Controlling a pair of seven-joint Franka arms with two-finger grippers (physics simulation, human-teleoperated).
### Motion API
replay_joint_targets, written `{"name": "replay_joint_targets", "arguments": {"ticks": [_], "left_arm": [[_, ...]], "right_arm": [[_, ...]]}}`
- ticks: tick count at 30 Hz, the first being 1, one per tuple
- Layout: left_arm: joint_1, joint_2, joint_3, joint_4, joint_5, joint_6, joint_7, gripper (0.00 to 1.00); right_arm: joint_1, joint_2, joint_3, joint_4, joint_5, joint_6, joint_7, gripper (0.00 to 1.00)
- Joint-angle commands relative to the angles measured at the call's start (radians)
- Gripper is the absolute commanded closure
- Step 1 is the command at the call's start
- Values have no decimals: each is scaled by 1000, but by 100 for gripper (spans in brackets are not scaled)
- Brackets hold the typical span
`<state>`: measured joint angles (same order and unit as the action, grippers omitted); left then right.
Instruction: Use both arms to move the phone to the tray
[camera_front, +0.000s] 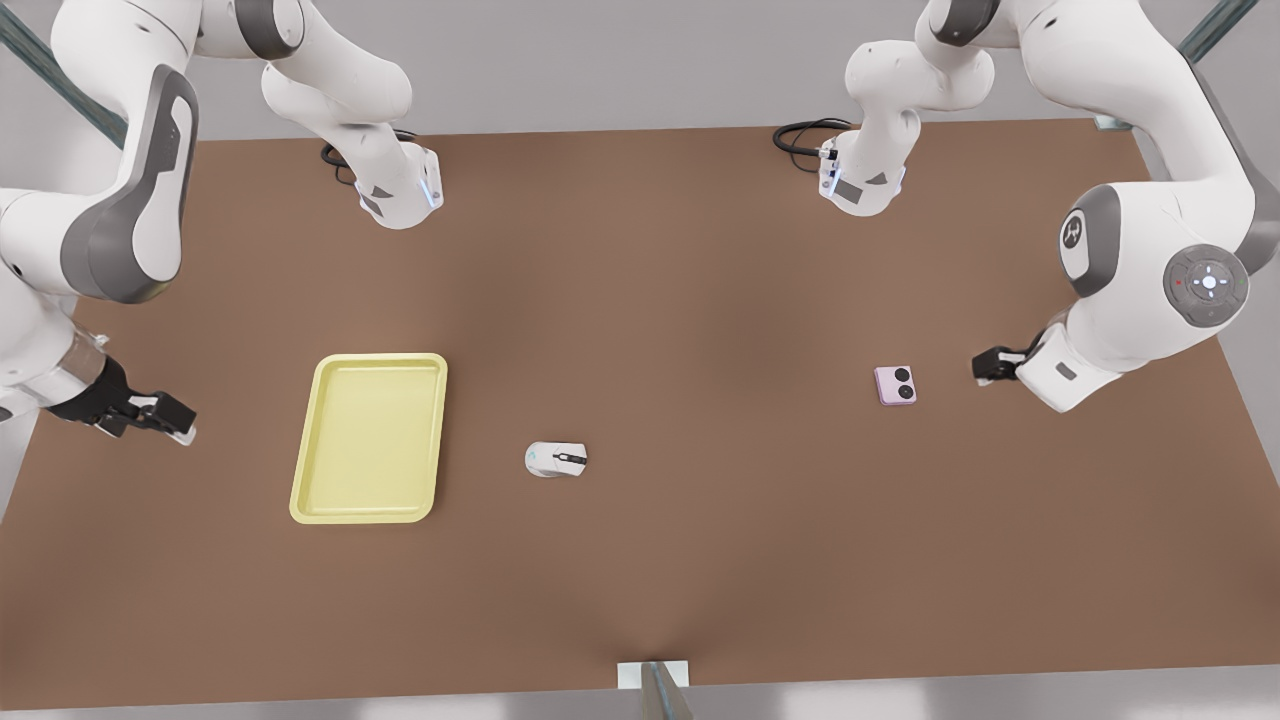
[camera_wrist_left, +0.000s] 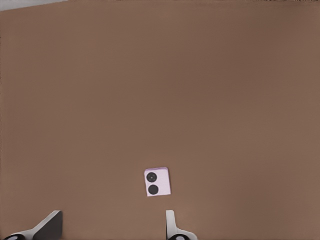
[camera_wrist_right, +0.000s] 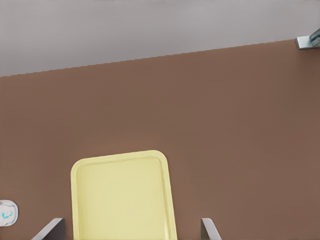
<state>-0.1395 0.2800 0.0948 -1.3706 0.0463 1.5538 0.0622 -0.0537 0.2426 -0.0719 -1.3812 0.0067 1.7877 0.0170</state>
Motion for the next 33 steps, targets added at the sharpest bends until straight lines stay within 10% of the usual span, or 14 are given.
{"name": "replay_joint_targets", "arguments": {"ticks": [1,10,19,33], "left_arm": [[-2,1,0,-1,9,39,70,0],[-9,-173,-1,-866,-9,899,-176,0],[-8,-73,-3,-1127,-8,1287,-248,0],[-8,30,17,-1130,9,1339,-107,0]], "right_arm": [[0,0,0,1,3,32,-3,0],[-5,0,0,13,4,13,-12,0],[-31,6,1,13,4,13,-60,0],[-54,7,0,14,3,16,-84,0]]}}
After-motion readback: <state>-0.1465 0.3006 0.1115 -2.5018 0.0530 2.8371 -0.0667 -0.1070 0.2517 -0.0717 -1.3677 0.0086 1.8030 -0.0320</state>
